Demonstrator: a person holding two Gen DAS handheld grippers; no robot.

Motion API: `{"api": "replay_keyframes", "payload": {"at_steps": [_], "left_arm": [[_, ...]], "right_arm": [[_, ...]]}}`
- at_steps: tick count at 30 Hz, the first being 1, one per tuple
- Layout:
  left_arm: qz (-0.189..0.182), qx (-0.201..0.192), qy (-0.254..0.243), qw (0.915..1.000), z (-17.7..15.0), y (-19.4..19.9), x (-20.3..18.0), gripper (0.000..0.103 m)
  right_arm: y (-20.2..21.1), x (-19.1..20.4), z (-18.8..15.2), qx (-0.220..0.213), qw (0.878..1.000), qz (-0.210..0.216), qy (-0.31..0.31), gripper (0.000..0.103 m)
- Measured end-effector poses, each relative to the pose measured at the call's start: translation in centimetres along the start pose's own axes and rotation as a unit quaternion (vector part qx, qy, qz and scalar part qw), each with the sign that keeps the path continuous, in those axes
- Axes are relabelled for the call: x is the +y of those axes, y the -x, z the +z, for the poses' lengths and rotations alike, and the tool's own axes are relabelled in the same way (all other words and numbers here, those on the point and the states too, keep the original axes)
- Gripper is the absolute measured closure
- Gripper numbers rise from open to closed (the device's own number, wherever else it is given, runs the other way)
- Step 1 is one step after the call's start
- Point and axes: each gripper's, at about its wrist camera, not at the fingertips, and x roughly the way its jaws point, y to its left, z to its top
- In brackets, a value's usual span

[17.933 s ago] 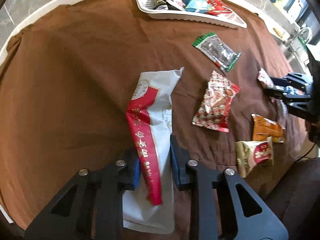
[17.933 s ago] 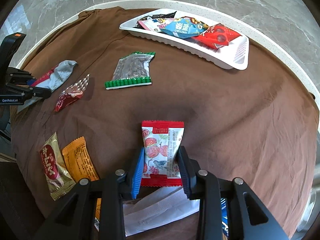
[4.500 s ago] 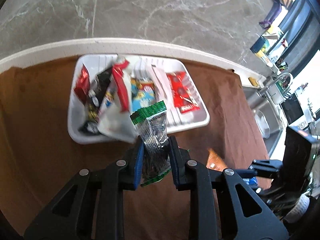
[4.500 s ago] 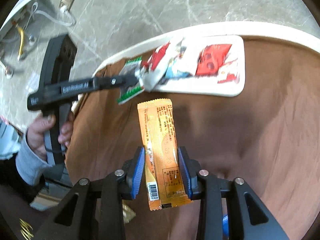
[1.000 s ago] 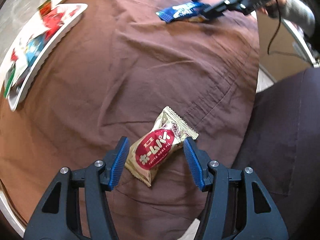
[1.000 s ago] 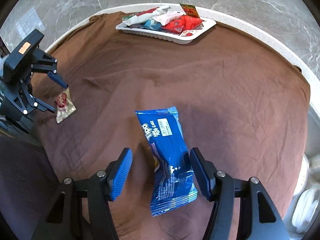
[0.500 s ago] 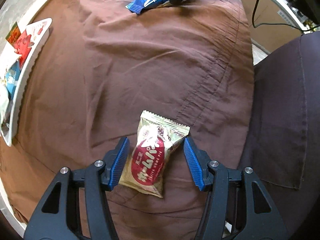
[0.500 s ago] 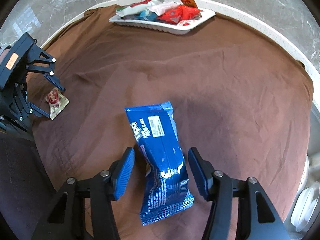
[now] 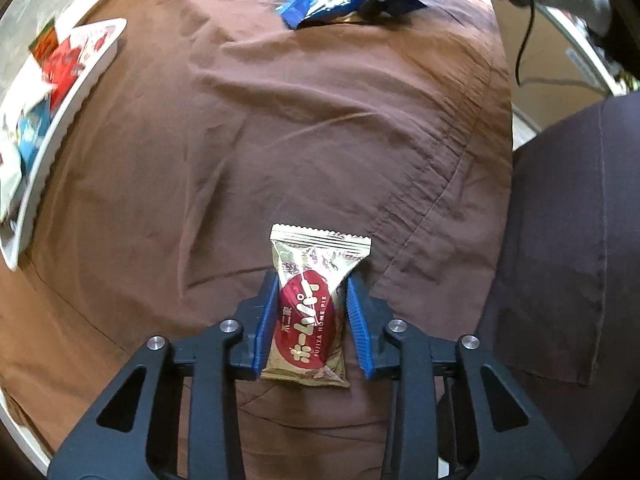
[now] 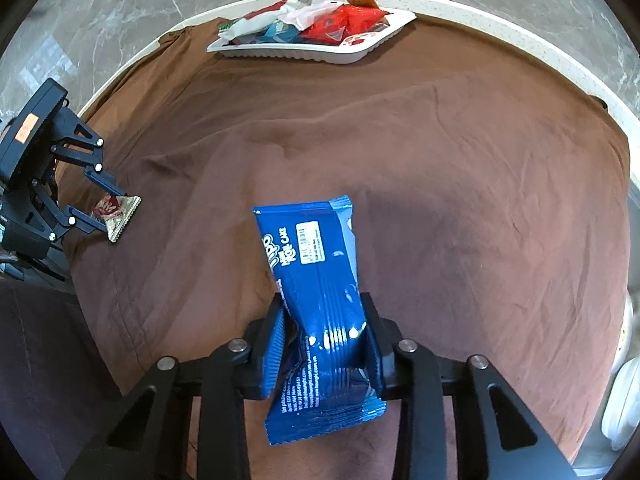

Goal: Organize snacks
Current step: 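Grasp the gold Home Pie packet with the left gripper while the right holds the Tipo bag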

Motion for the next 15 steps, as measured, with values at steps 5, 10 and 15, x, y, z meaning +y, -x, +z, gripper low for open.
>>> {"api": "replay_keyframes", "payload": {"at_steps": [5, 10, 15], "left_arm": [[-0.004, -0.001, 0.019, 0.9998, -0.2, 0.3, 1.2, 0.073], [-0.002, -0.005, 0.033, 0.9994, -0.7, 0.7, 1.2, 0.073], [-0.012, -0.019, 0.059, 0.998, -1.8, 1.8, 1.8, 0.073]], "right_arm": [[0.0, -0.2, 0.0, -0.004, 1.0, 0.001, -0.016, 0.071], [0.4, -0.1, -0.2, -0.012, 1.0, 0.004, -0.019, 0.072], [1.5, -0.7, -0.4, -0.029, 0.998, 0.034, -0.047, 0.072]]}}
